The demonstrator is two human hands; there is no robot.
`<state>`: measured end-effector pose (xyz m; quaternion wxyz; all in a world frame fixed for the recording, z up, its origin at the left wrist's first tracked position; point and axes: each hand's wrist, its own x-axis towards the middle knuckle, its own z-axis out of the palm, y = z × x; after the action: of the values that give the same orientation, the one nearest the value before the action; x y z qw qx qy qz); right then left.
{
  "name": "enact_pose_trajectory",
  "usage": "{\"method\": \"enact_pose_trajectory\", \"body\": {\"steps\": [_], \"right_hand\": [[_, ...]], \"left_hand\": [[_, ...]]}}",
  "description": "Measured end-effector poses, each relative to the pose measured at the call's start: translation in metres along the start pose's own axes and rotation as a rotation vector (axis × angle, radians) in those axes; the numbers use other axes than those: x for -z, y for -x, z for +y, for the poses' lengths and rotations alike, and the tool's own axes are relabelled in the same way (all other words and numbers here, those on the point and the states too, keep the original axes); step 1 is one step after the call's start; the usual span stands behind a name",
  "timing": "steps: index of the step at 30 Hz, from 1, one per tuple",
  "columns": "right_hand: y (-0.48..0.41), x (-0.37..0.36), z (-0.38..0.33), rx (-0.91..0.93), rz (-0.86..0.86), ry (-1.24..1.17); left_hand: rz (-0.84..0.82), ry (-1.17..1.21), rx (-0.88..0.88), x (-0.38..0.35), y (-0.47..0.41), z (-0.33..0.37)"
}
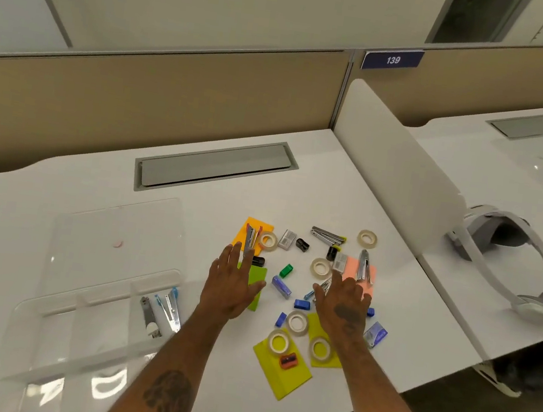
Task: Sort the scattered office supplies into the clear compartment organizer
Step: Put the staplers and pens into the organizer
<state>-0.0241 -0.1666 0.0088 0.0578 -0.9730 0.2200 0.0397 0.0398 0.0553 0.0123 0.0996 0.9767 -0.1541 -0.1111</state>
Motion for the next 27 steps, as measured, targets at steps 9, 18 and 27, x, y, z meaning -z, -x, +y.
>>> {"method": "enact_pose_trajectory", "body": {"steps": [9, 18, 27], "right_hand": [[-0.029, -0.012, 0.002, -0.034, -0.05, 0.019], [-0.048, -0.016, 0.002, -0.06, -0.185, -0.019], [-0.055, -0.009, -0.006, -0.1, -0.23, 0.008]], "left_hand": [[-0.081, 0.09, 0.139, 0.014, -0.058, 0.017], [-0.069, 0.095, 0.246, 0.01, -0.077, 0.02], [-0.068, 0.047, 0.275, 0.01, -0.099, 0.02]]}}
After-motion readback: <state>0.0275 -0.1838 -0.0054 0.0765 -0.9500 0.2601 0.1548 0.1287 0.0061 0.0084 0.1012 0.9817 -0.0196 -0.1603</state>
